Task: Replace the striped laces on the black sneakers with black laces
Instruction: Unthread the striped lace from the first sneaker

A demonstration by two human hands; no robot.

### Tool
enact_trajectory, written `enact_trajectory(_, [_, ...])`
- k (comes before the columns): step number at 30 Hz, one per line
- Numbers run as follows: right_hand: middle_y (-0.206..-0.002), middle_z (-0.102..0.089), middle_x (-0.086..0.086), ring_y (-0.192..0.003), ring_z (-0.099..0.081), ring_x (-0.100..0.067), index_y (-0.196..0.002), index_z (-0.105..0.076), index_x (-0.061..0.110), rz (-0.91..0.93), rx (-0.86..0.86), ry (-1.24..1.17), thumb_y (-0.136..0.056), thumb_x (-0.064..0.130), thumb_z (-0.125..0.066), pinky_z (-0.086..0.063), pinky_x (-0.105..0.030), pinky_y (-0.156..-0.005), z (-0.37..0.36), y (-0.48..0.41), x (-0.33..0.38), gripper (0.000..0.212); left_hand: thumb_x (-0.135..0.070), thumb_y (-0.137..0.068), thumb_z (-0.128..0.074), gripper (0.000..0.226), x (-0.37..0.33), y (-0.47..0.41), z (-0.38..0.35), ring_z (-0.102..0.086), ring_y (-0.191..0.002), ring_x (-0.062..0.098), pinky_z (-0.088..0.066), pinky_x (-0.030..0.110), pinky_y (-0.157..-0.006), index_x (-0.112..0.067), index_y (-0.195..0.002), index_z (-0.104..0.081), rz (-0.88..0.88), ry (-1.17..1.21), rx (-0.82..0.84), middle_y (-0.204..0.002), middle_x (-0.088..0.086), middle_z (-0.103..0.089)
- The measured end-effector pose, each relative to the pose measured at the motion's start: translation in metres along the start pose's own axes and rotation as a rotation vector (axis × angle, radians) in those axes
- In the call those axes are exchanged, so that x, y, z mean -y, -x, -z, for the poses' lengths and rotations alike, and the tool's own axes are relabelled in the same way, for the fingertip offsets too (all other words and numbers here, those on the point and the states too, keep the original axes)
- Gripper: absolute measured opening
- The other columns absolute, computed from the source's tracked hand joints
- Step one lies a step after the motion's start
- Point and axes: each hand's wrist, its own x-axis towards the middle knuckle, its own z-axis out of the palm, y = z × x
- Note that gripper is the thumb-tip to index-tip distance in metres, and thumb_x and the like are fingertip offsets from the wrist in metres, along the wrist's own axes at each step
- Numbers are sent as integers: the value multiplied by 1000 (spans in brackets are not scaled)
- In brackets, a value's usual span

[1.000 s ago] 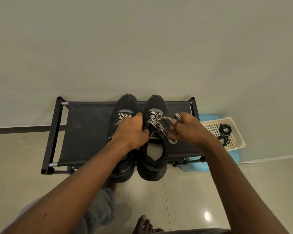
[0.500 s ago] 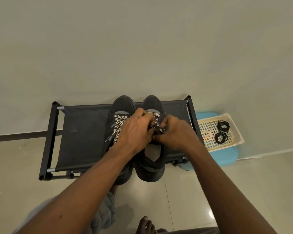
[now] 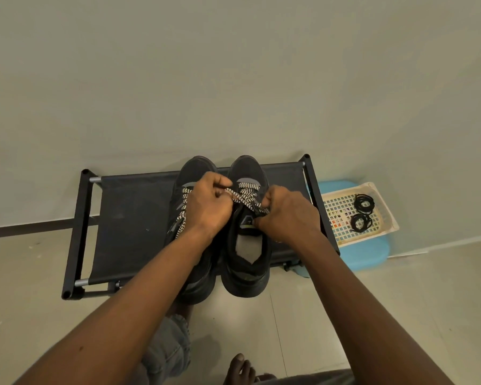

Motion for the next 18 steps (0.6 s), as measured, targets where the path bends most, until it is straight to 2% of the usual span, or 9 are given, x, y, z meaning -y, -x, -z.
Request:
enact_trajectory(3, [-110, -66, -2, -102, -65, -26, -115, -59, 24, -7, -15, 19, -82, 37, -75, -48, -32, -78, 2, 0, -1, 39, -3, -91, -61, 31, -9, 5, 4, -70, -77, 16, -59, 36, -74, -31, -94, -75, -137, -150, 147, -83, -6, -74])
enact_trajectory(6, [-109, -66, -4, -102, -65, -27, -117, -59, 23, -7, -14, 32, -83, 34, -74, -46, -32, -76, 4, 0, -3, 38, -8, -91, -66, 27, -16, 9, 6, -74, -80, 20, -62, 42, -79, -30, -96, -80, -198, -162, 246, -86, -10, -77])
enact_trajectory(9, [-110, -66, -5, -102, -65, -28, -117, -59, 22, -8, 6, 26, -84, 34, -73, -46, -33, -77, 6, -1, 0, 38, -19, -87, -71, 22, -21, 15, 12, -72, -79, 8, -61, 36, -80, -30, -103, -80, -298, -296, 318, -92, -14, -77])
enact_trajectory(11, [-111, -67, -6, -103, -65, -29, -117, -59, 21, 4, 22, 10, -84, 35, -73, -50, -35, -81, 7, -2, 3, 38, -25, -88, -74, 19, -24, 17, 15, -70, -82, 8, -59, 35, -83, -30, -106, -80, -348, -409, 332, -93, -11, -76])
enact_trajectory(13, [-112, -67, -6, -104, -65, -28, -118, -58, 21, 14, 38, -3, -84, 34, -73, -53, -37, -85, 8, -1, 6, 39, -28, -92, -74, 17, -26, 19, 16, -66, -93, 15, -54, 35, -88, -30, -108, -78, -403, -561, 295, -96, -5, -74])
enact_trajectory(15, [-112, -66, -6, -105, -65, -28, -119, -58, 21, 18, 45, -13, -84, 34, -73, -53, -37, -87, 9, -1, 6, 40, -30, -94, -71, 13, -27, 19, 14, -59, -102, 20, -45, 34, -85, -30, -105, -77, -450, -674, 235, -99, -3, -67])
enact_trajectory(18, [-111, -66, -5, -104, -64, -28, -118, -57, 22, 13, 52, -18, -85, 33, -73, -53, -37, -86, 9, 1, 3, 39, -28, -95, -68, 5, -24, 18, 10, -60, -97, 15, -48, 34, -83, -29, -96, -73, -410, -614, 202, -95, -10, -64])
